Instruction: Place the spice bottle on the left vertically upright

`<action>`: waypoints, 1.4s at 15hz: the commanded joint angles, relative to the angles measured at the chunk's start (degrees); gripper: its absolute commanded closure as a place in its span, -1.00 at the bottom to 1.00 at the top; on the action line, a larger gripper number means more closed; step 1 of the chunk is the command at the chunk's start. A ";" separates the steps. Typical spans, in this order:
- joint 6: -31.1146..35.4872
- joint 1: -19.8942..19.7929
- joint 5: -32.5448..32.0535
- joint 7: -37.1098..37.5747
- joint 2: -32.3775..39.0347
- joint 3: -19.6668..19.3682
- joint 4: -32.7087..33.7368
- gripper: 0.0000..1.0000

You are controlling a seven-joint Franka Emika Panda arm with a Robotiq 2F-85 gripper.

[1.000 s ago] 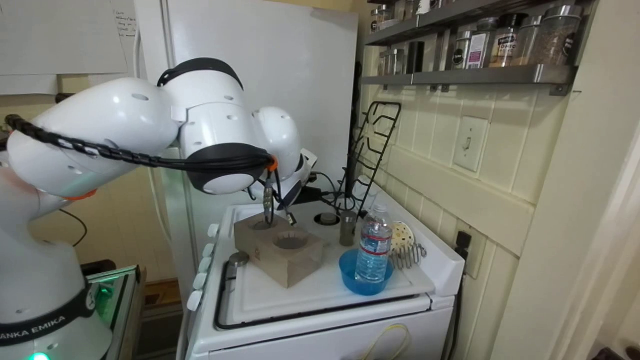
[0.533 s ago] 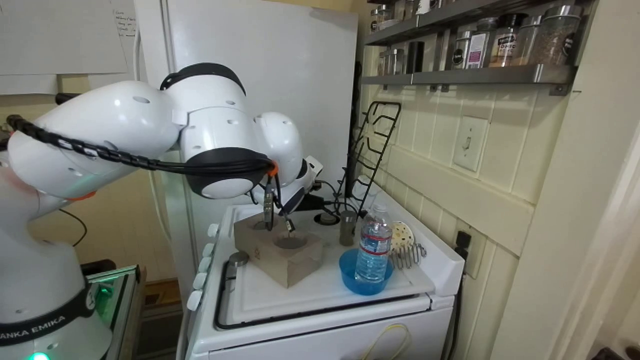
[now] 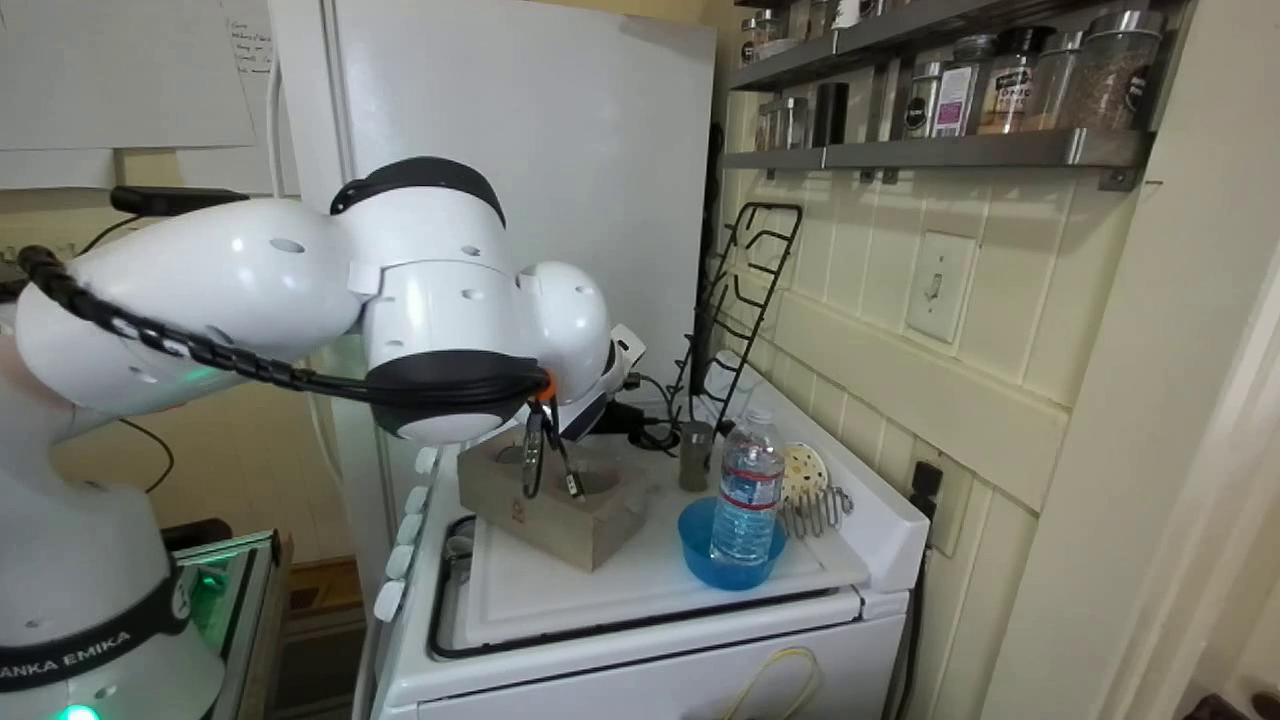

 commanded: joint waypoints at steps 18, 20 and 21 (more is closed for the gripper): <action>-0.36 -3.41 -2.15 9.72 -8.38 2.39 -4.65 -1.00; -1.67 -3.98 -0.18 10.28 -11.54 3.87 -5.41 -1.00; -2.97 -4.51 0.02 10.77 -12.64 5.05 -5.74 -1.00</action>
